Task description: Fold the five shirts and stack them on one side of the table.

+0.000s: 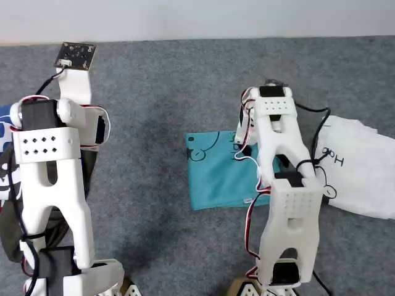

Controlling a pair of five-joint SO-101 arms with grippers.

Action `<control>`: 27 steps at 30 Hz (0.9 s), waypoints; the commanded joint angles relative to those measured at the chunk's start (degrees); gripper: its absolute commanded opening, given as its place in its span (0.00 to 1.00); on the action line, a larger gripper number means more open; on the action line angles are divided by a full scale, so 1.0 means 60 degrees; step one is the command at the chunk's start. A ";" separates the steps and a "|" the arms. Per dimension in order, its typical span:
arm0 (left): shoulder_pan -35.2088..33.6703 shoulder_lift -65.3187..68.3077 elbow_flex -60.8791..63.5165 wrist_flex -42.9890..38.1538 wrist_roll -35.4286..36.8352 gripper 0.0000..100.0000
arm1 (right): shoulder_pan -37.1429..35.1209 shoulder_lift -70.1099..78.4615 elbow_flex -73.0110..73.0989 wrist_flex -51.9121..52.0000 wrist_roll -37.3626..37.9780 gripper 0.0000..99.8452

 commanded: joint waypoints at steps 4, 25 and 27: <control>0.0029 -0.0278 -0.0022 0.0234 -0.0117 0.01 | -0.0447 0.0930 -0.0440 -0.0154 -0.0088 0.36; 0.0029 -0.0308 -0.0022 0.0234 -0.0117 0.01 | -0.0520 -0.0564 -0.0440 -0.2850 0.7033 0.01; 0.0029 -0.0337 -0.0022 0.0234 -0.0117 0.01 | -0.0623 -0.0564 -0.0440 -0.3758 0.8571 0.01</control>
